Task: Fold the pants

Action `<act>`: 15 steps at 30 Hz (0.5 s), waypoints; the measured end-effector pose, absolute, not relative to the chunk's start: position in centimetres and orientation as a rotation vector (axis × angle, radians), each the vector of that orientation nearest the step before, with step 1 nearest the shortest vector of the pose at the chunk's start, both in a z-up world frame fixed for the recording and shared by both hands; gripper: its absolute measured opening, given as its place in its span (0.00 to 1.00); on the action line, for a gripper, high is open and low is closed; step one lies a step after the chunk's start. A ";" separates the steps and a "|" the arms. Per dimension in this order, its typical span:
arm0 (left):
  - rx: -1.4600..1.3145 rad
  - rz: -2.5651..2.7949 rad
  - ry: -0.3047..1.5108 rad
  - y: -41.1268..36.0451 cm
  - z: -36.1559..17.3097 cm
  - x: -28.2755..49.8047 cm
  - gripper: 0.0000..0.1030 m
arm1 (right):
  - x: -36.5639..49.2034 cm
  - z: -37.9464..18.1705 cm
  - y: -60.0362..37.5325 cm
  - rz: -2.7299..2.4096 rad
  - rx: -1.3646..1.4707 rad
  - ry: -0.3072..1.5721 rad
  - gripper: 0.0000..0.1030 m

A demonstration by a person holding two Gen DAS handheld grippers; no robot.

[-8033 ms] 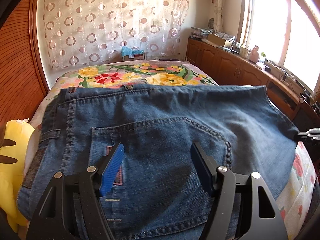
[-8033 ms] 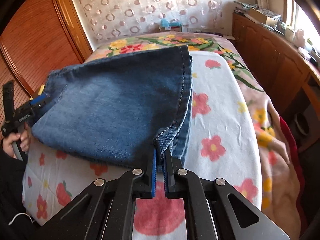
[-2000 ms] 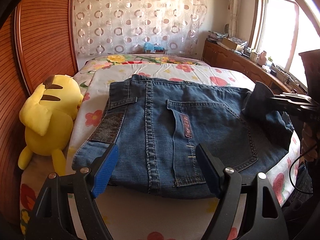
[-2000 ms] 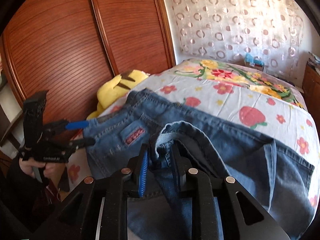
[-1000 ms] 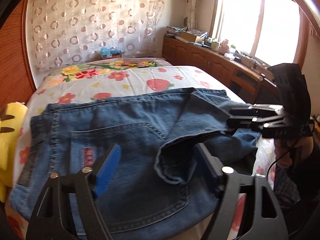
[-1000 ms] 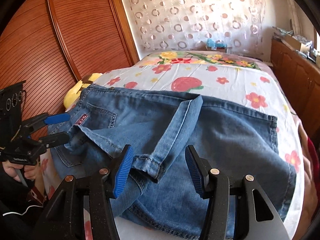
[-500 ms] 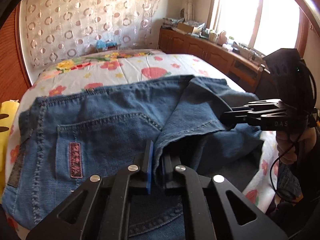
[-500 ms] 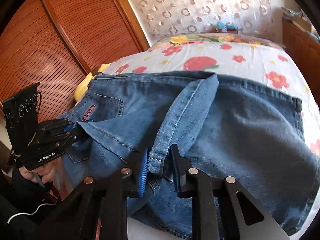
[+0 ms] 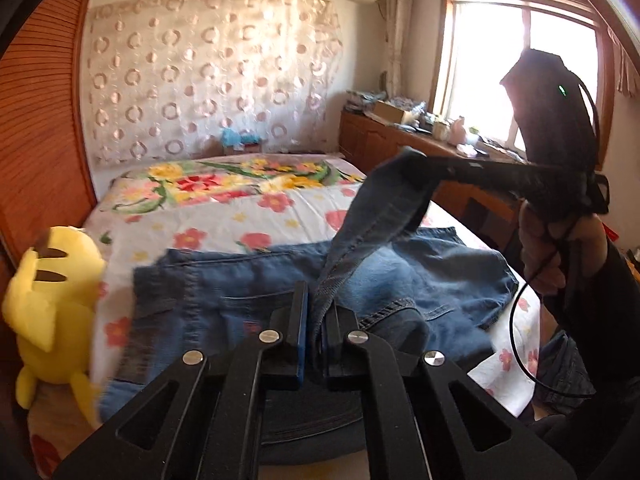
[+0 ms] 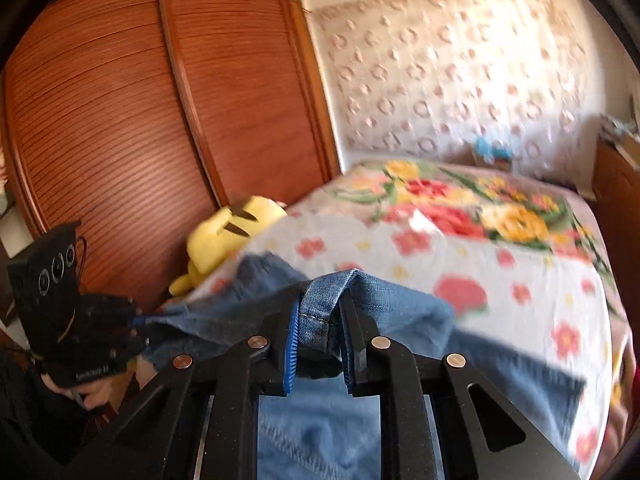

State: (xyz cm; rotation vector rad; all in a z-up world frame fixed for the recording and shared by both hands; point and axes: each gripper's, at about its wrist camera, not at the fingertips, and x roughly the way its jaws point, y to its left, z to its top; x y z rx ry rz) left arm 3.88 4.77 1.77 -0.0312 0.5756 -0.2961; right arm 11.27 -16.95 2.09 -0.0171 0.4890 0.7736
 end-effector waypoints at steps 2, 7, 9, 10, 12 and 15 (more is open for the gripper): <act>-0.042 -0.279 0.571 5.9 1.9 3.7 0.06 | 11.6 2.6 -15.3 0.796 -0.035 0.480 0.17; -0.072 -0.232 0.554 8.6 2.3 2.8 0.06 | 12.8 2.8 -11.8 0.831 -0.073 0.480 0.17; -0.084 -0.217 0.546 9.6 2.4 2.6 0.06 | 13.5 3.0 -10.5 0.842 -0.078 0.481 0.17; -0.089 -0.203 0.542 10.2 2.4 2.5 0.06 | 13.8 3.1 -10.0 0.847 -0.081 0.482 0.17; -0.101 -0.181 0.545 11.3 2.3 2.5 0.06 | 14.8 3.0 -9.0 0.862 -0.090 0.488 0.17; -0.110 -0.147 0.567 12.6 1.3 2.6 0.06 | 16.0 2.7 -6.9 0.873 -0.121 0.499 0.17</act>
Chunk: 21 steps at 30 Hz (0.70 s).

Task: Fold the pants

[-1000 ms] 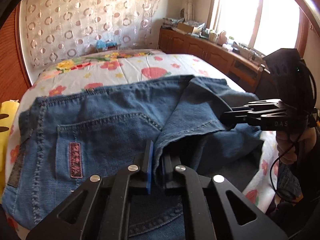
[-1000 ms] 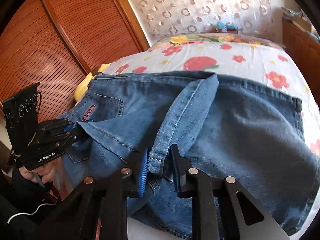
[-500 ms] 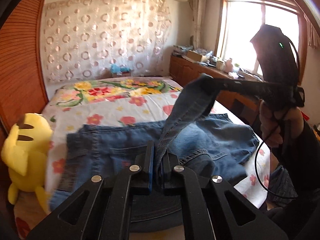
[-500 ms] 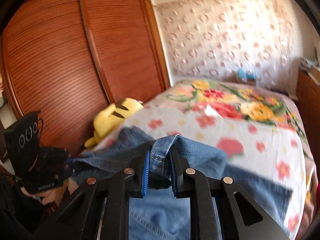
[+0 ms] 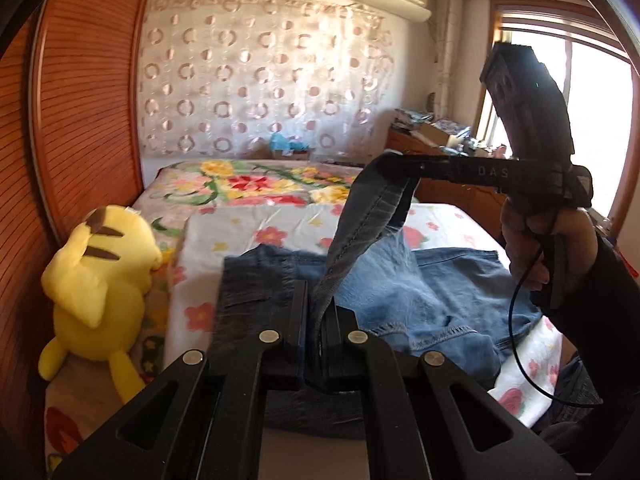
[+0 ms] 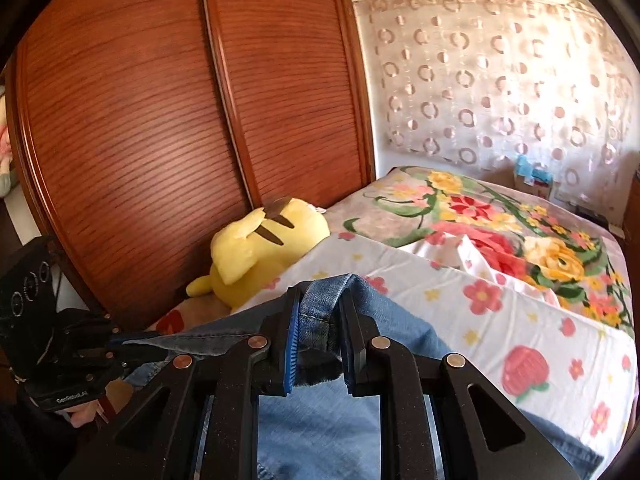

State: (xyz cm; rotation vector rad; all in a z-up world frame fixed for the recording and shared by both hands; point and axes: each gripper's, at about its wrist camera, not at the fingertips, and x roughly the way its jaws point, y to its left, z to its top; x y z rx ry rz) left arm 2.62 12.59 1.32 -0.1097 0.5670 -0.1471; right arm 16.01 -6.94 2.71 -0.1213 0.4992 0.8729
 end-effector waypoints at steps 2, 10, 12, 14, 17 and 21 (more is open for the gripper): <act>-0.119 -0.138 0.589 13.2 0.4 2.8 0.06 | 16.9 2.6 -5.0 0.878 -0.138 0.515 0.17; -0.125 -0.105 0.693 13.7 -3.7 3.6 0.06 | 20.1 -0.1 1.5 0.857 -0.204 0.604 0.17; -0.135 -0.115 0.699 13.6 -4.1 3.7 0.06 | 20.5 -0.8 2.4 0.857 -0.200 0.610 0.17; -0.123 -0.107 0.699 13.5 -4.0 3.5 0.10 | 21.1 -1.4 3.4 0.861 -0.189 0.626 0.17; -0.123 -0.093 0.688 14.0 -3.8 3.4 0.24 | 21.7 -1.7 4.2 0.853 -0.185 0.640 0.17; -0.140 -0.090 0.660 14.6 -3.4 3.1 0.40 | 22.0 -1.4 4.5 0.858 -0.180 0.642 0.21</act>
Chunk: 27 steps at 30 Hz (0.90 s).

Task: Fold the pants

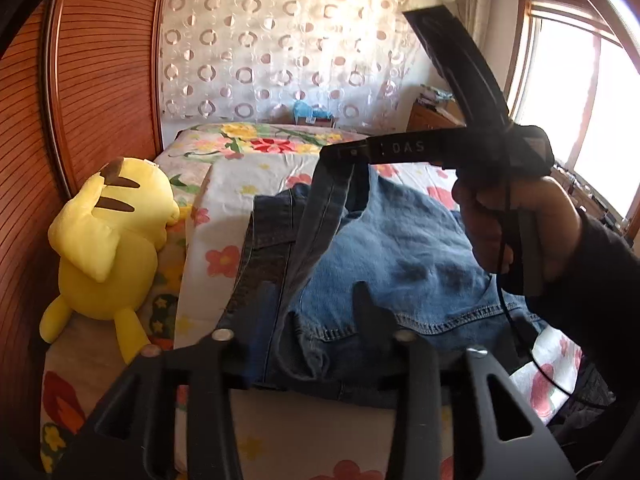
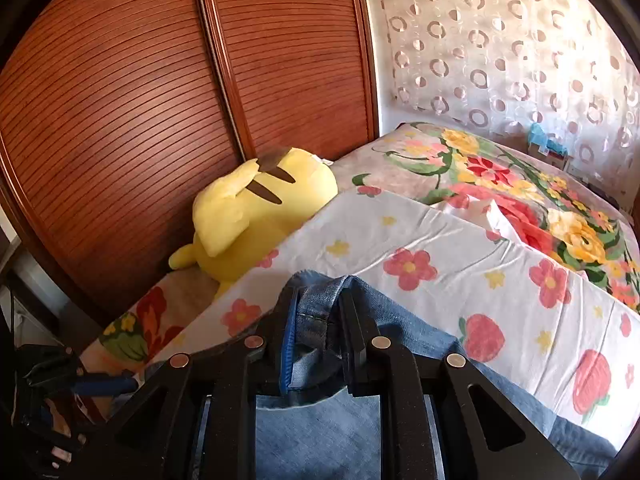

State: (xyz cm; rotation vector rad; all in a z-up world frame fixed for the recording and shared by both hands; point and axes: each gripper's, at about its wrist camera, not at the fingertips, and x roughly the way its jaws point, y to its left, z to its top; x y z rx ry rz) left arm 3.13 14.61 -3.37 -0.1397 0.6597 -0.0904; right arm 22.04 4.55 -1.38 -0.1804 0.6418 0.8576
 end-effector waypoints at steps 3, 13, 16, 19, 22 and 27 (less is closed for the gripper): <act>-0.141 -0.075 0.650 14.7 -3.3 3.2 0.40 | 21.7 -0.7 3.7 0.860 -0.163 0.628 0.36; -0.137 -0.061 0.689 14.6 -5.2 4.4 0.40 | 18.9 -0.2 -2.1 0.781 -0.213 0.581 0.55; -0.148 -0.044 0.701 15.0 -5.8 4.7 0.40 | 17.6 -1.4 -4.8 0.744 -0.233 0.595 0.55; -0.154 -0.035 0.714 15.3 -6.5 4.9 0.40 | 16.6 -3.6 -7.2 0.688 -0.251 0.615 0.55; -0.157 -0.035 0.729 15.3 -7.2 5.1 0.40 | 16.4 -6.2 -9.2 0.639 -0.251 0.656 0.55; -0.148 -0.035 0.756 15.0 -8.0 5.5 0.40 | 16.7 -8.6 -11.3 0.607 -0.194 0.716 0.55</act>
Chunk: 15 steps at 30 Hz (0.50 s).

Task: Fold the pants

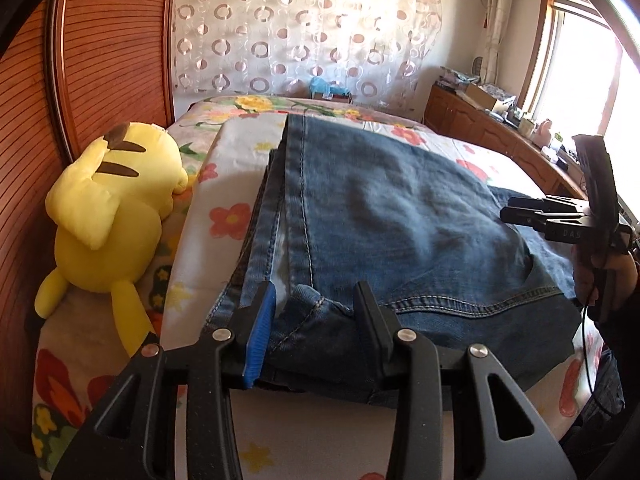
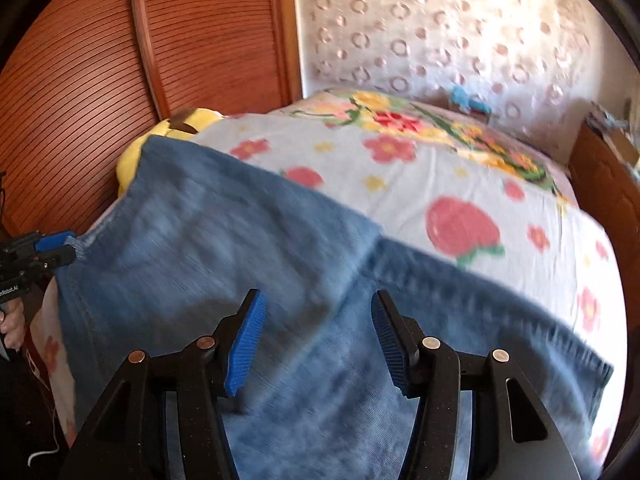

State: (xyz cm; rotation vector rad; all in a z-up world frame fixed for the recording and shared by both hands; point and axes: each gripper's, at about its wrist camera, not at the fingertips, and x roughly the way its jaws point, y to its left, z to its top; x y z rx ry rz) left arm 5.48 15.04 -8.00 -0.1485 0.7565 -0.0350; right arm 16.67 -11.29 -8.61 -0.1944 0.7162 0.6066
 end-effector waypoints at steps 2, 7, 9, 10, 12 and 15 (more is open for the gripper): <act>-0.142 -0.035 0.765 14.9 -8.3 5.6 0.40 | 16.7 -9.1 -11.4 0.597 -0.187 0.725 0.55; -0.102 -0.054 0.773 14.3 -8.4 5.4 0.18 | 16.5 -10.1 -11.6 0.585 -0.192 0.734 0.55; -0.101 -0.059 0.760 14.2 -8.1 5.1 0.12 | 16.4 -11.0 -11.8 0.587 -0.197 0.732 0.58; -0.100 -0.059 0.748 14.2 -7.8 4.9 0.11 | 16.8 -11.0 -11.9 0.589 -0.195 0.724 0.58; -0.108 -0.062 0.722 14.3 -7.2 4.5 0.08 | 16.7 -11.0 -12.1 0.592 -0.189 0.723 0.59; -0.138 -0.044 0.656 15.1 -5.5 3.6 0.08 | 16.6 -11.3 -12.0 0.588 -0.201 0.719 0.63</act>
